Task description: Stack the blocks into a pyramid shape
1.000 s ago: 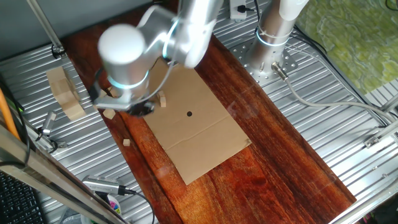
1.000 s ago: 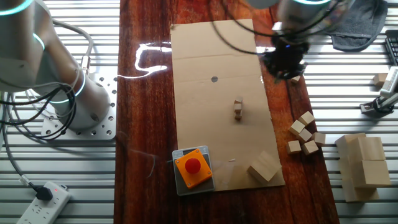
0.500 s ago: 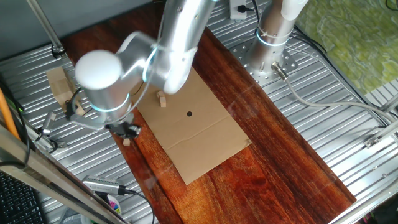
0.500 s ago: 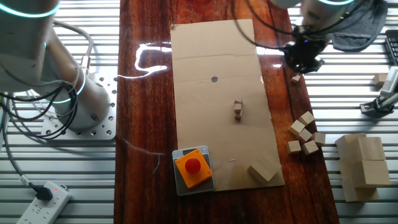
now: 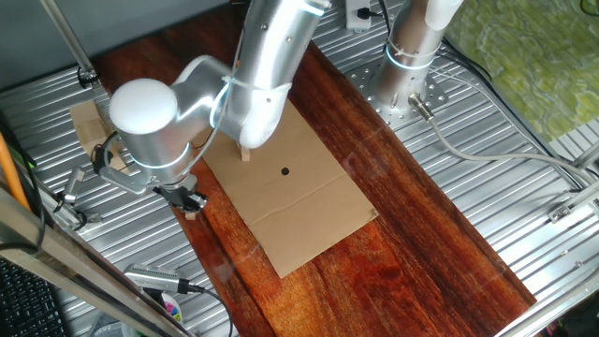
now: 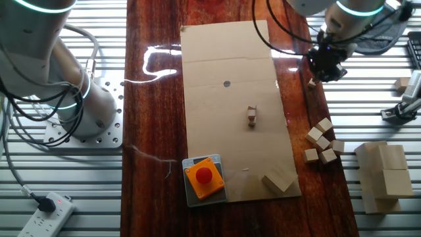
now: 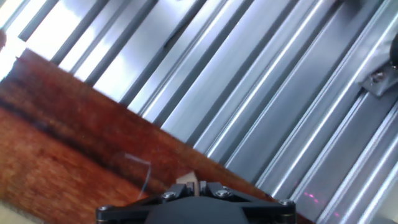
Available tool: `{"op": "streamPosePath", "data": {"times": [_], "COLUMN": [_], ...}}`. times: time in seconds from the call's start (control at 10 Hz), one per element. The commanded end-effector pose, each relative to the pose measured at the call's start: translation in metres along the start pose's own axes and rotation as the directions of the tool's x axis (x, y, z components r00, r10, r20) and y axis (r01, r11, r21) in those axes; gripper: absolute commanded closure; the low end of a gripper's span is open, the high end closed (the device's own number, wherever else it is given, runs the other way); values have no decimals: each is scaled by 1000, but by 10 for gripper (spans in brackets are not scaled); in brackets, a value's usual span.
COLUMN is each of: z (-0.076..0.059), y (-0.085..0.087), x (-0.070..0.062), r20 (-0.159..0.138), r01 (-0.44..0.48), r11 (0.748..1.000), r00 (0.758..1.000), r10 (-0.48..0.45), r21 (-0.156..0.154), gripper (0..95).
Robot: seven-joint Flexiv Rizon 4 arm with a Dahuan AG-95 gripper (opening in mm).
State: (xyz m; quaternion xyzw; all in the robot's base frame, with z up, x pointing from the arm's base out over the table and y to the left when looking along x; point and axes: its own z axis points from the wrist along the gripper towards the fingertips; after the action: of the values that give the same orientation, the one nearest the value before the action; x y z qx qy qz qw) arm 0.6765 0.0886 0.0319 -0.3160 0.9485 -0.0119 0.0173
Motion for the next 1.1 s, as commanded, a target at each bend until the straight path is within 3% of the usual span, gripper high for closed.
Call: {"op": "streamPosePath", "data": {"times": [0.1,0.8,1.0,1.1], "z": [-1,6,11,13], "y": [2,10,10,10], "x": [1,-3,1,4], "r20": [-2,-17,-26,-21], "r01": [92,170,200,208], "r11": [996,986,980,978], "r00": [996,985,980,978], "r10": [-92,-169,-200,-208], "r21": [-1,4,15,15], "gripper": [380,380,380,570]}}
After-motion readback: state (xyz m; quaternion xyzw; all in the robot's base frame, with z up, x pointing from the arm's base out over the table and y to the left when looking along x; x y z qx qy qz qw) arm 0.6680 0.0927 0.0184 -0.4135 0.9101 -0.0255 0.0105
